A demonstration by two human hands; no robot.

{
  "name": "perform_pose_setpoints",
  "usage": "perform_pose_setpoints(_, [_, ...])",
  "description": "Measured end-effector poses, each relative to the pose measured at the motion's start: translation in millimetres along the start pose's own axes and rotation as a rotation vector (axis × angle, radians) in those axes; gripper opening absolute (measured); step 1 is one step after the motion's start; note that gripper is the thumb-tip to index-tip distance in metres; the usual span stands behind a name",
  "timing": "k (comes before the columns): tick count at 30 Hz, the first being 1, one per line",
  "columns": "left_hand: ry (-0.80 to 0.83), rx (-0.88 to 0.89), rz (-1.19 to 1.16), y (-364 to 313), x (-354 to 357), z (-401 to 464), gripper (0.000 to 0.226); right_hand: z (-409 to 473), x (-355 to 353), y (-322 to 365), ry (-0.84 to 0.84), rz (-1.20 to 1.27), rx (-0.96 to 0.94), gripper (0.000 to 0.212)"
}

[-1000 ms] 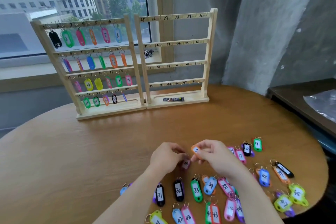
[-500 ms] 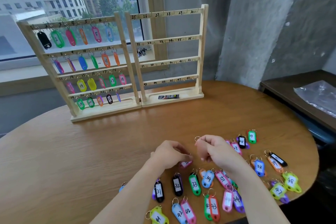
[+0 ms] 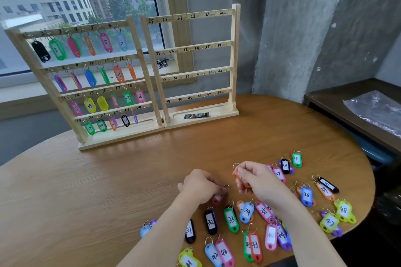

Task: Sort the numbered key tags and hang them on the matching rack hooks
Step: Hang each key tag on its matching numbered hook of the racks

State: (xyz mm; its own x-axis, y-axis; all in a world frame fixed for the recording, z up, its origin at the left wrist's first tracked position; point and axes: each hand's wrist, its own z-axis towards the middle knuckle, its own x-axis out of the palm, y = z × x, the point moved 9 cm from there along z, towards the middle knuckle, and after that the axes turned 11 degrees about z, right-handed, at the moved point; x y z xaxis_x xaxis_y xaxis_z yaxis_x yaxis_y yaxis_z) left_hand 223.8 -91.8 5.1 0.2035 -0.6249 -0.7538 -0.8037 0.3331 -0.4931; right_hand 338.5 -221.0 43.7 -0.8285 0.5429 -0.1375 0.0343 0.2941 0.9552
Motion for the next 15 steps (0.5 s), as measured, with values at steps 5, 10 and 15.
perform_pose_setpoints(5, [0.037,0.083,-0.295,5,-9,-3,0.021,2,8,9,-0.013,0.018,0.024,0.031])
perform_pose_setpoints(10, [0.074,0.138,-0.447,2,-34,-15,0.017,7,33,24,0.046,0.093,0.015,0.034])
perform_pose_setpoints(15, [0.040,0.184,-0.561,7,-66,-18,0.007,16,52,35,0.079,0.187,0.031,0.047])
